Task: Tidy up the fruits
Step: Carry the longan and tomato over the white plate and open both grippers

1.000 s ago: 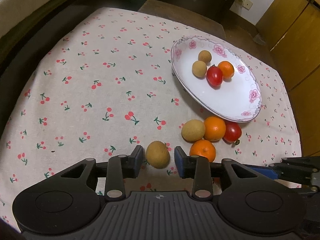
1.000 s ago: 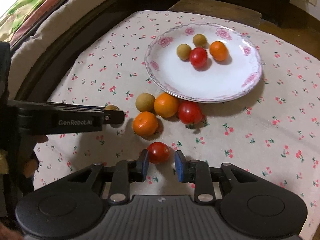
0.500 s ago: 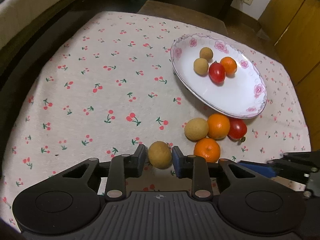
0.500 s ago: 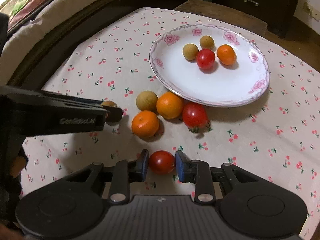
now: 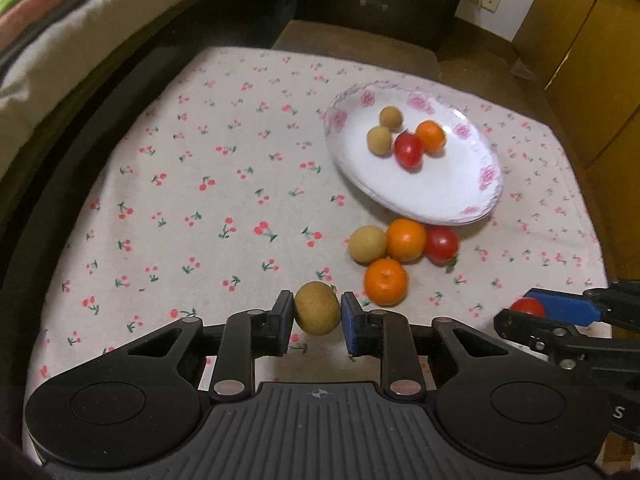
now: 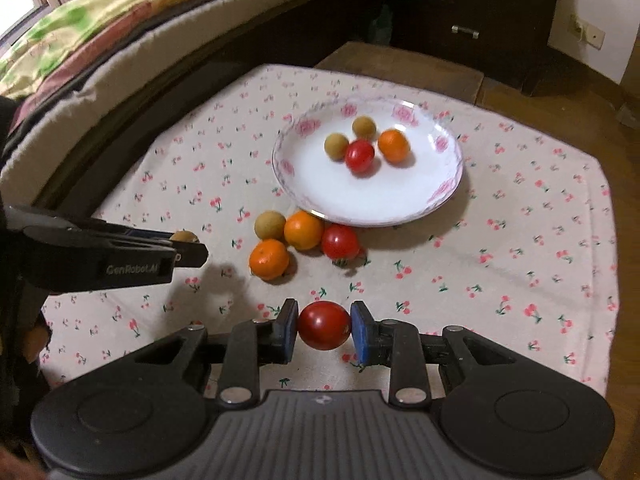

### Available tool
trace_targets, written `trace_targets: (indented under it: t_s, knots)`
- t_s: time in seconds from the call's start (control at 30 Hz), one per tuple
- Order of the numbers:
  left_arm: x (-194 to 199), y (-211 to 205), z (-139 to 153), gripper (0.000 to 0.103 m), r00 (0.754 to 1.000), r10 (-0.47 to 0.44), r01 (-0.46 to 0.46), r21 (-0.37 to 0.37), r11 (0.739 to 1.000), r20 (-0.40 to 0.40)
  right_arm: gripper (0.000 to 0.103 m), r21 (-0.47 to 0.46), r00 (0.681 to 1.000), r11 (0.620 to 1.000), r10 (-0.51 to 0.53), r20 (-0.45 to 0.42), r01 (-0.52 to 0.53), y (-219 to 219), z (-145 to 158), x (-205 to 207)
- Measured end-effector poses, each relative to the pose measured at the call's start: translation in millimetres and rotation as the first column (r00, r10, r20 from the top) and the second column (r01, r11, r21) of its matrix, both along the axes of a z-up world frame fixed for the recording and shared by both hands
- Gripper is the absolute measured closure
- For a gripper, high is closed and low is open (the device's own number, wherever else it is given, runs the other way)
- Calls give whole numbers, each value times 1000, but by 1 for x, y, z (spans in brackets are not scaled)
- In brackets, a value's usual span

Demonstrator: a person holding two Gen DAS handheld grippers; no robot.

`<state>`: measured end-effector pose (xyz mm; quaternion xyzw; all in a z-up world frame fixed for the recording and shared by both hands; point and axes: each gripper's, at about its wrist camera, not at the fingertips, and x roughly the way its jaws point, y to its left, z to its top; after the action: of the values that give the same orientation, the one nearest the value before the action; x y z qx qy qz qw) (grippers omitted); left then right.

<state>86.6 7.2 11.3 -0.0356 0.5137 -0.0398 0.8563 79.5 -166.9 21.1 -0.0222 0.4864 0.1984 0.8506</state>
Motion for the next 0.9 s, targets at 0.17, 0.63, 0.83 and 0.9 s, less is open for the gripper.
trace_targets:
  t_s: [0.17,0.63,0.83,0.9]
  knots:
    - [9,-10,7,70,999,-32,33,-30,999,24,73,-1,1000,1000,-25,6,25,0,4,8]
    - [53,-41,9,70,994,-82,85,-50,995,69,73,1,995,995,-97,12,97,-5,-2,64]
    - [67,-49,0,70,995,-90,93,-42,995,53,73,4,993,993,-121,13,121,-15,-4,83]
    - [71,-51,-2,70,995,-91,93,-37,995,51,73,4,992,992,-124,15,124,-16,-6,88]
